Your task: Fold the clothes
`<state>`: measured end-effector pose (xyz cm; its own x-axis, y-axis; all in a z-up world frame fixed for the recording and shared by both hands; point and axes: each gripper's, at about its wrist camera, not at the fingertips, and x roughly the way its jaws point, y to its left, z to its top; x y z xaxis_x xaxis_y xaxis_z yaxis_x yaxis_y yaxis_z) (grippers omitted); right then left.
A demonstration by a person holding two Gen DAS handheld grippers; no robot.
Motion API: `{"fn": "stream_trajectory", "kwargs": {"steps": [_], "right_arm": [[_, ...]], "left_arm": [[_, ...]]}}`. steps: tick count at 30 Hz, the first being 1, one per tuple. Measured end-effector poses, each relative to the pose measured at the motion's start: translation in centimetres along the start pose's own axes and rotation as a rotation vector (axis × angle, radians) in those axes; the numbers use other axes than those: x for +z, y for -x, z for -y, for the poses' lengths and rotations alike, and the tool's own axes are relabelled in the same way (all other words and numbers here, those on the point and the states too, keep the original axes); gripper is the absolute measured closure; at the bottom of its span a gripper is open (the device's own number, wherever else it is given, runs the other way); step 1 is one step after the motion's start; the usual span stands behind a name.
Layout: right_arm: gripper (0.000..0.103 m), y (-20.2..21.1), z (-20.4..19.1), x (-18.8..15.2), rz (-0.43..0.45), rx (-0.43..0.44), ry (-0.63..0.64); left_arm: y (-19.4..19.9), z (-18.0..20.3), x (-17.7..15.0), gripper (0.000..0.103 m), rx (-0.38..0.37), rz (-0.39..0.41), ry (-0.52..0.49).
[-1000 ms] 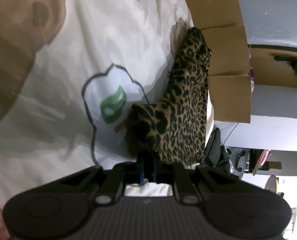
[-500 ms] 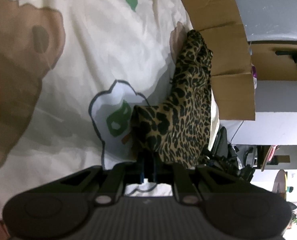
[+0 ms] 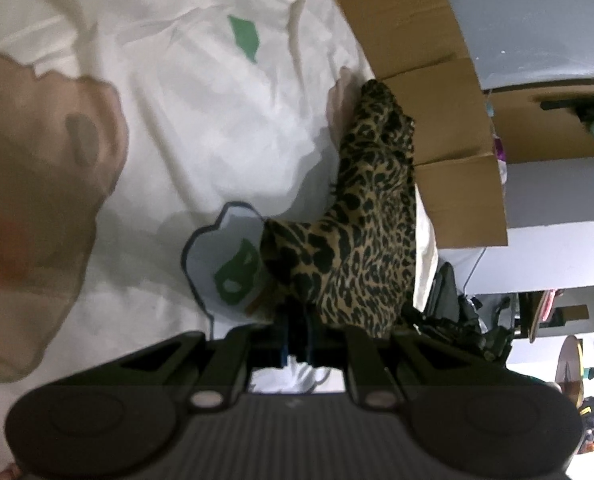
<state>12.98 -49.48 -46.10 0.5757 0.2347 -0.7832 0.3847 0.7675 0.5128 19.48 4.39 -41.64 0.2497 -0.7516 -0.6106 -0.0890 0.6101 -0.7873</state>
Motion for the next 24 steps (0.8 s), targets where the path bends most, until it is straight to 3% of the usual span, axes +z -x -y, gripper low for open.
{"fn": "stream_trajectory", "kwargs": {"steps": [11, 18, 24], "right_arm": [[0.103, 3.2, -2.4, -2.5, -0.033, 0.107, -0.05], [0.103, 4.5, -3.6, -5.4, -0.073, 0.167, -0.095], [0.103, 4.7, -4.2, -8.2, -0.127, 0.196, -0.138]], "left_arm": [[5.1, 2.1, 2.0, 0.095, 0.025, 0.064, -0.089], [7.4, 2.8, 2.1, 0.095, 0.056, 0.06, -0.144], [8.5, 0.9, 1.6, 0.095, 0.108, 0.042, -0.133]]}}
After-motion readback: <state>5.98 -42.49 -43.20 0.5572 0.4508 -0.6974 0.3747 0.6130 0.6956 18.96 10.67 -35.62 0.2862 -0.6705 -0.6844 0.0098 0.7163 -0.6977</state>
